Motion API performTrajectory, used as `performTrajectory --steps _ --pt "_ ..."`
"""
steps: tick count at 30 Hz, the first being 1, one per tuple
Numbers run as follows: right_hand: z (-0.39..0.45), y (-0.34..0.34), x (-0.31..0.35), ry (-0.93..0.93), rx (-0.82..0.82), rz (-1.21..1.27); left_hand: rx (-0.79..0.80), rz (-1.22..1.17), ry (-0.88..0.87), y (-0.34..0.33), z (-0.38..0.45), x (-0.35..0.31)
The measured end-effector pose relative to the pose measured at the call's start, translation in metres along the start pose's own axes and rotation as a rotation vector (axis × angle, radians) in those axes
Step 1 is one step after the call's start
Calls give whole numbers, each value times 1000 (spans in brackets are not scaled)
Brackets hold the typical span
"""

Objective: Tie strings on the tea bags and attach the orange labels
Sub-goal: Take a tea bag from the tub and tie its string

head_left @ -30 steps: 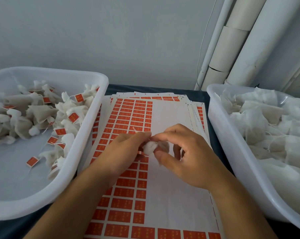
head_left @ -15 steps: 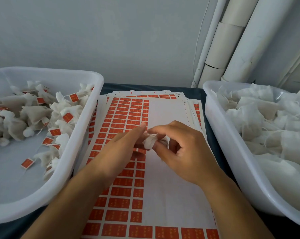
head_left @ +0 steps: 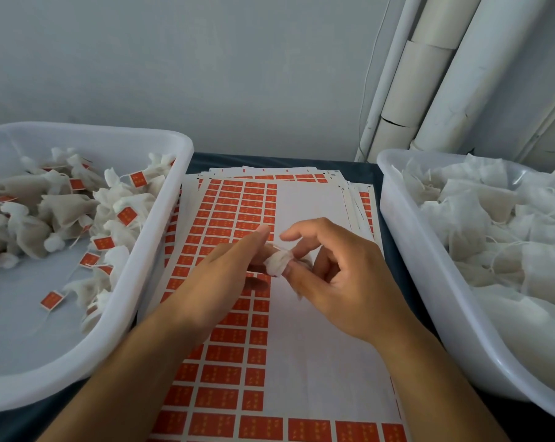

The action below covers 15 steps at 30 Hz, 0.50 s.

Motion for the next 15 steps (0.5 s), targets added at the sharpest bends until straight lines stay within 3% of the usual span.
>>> performTrajectory --steps 15 --pt "0 -7 0 54 23 -137 -61 94 4 2 8 -4"
Point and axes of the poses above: each hand's wrist, its own z-axis towards the middle knuckle, its own y-axis out of the back of the hand, x = y × z, the point moved 10 cm from there along z, towards the middle knuckle, and after that the axes turned 2 degrees about y, right-handed, at the moved point
